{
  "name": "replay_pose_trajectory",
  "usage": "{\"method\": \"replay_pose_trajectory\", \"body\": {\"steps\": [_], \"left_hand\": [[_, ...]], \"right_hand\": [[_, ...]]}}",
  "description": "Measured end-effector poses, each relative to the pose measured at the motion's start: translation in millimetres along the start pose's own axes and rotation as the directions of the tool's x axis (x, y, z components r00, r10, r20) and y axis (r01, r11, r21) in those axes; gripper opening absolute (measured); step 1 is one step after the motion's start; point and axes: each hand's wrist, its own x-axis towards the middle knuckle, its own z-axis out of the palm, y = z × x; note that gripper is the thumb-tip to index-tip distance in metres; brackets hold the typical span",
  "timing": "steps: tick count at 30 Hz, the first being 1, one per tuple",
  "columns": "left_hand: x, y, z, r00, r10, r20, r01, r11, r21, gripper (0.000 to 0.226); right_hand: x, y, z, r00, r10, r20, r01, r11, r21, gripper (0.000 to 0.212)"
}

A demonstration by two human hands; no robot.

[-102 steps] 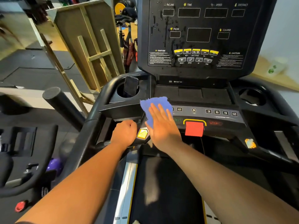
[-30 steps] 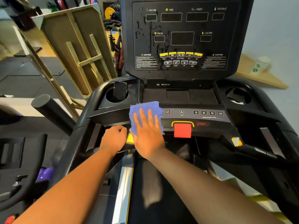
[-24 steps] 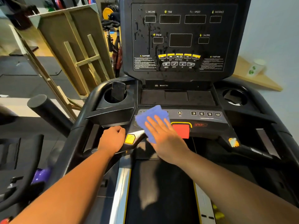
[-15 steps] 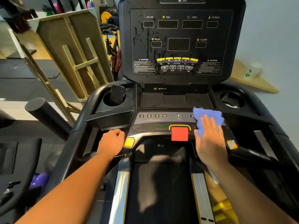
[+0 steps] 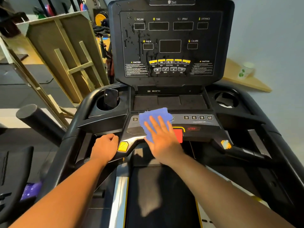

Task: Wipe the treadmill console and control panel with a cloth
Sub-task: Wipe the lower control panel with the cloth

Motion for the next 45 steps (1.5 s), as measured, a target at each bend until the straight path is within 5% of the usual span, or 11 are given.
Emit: {"method": "replay_pose_trajectory", "body": {"steps": [3, 7, 12, 16, 19, 22, 27, 32, 37, 39, 45], "left_hand": [[1, -1, 1, 1.000, 0.011, 0.005, -0.011, 1.000, 0.008, 0.036], [2, -3, 2, 1.000, 0.007, 0.010, -0.007, 1.000, 0.014, 0.036], [3, -4, 1, 1.000, -0.011, 0.016, 0.010, 1.000, 0.018, 0.036], [3, -2, 0, 1.000, -0.008, 0.023, 0.007, 0.999, 0.031, 0.035], [3, -1, 0, 1.000, -0.004, 0.023, 0.003, 0.999, 0.035, 0.035], [3, -2, 0, 1.000, -0.006, 0.022, 0.005, 1.000, 0.023, 0.035], [3, -2, -1, 0.999, -0.012, 0.031, 0.012, 1.000, 0.011, 0.035], [2, -2, -1, 0.999, 0.009, 0.044, -0.009, 1.000, -0.005, 0.035], [2, -1, -1, 0.999, 0.017, 0.043, -0.017, 1.000, -0.003, 0.034], [1, -1, -2, 0.999, 0.008, 0.040, -0.008, 1.000, 0.006, 0.033], [-1, 0, -3, 0.999, -0.014, 0.040, 0.014, 1.000, 0.001, 0.034]], "right_hand": [[-17, 43, -10, 0.998, -0.055, -0.022, 0.053, 0.996, -0.072, 0.056], [-45, 104, -15, 0.983, 0.167, -0.074, -0.172, 0.982, -0.073, 0.058], [-84, 129, -24, 0.834, 0.504, -0.223, -0.484, 0.864, 0.143, 0.055], [-54, 91, -24, 0.754, 0.638, -0.154, -0.638, 0.768, 0.061, 0.059], [-15, 51, -29, 0.857, 0.516, 0.007, -0.516, 0.856, 0.013, 0.066], [6, 8, -23, 0.966, 0.249, 0.077, -0.246, 0.968, -0.045, 0.065], [-20, 18, -14, 0.994, -0.099, 0.046, 0.099, 0.995, 0.002, 0.056], [-59, 93, -29, 0.992, 0.125, 0.004, -0.125, 0.990, -0.066, 0.056], [-45, 109, -37, 0.869, 0.489, -0.076, -0.492, 0.870, -0.036, 0.056], [-34, 85, -31, 0.875, 0.476, -0.094, -0.476, 0.879, 0.026, 0.059], [-62, 72, -12, 0.989, 0.139, -0.042, -0.137, 0.990, 0.037, 0.062]]}}
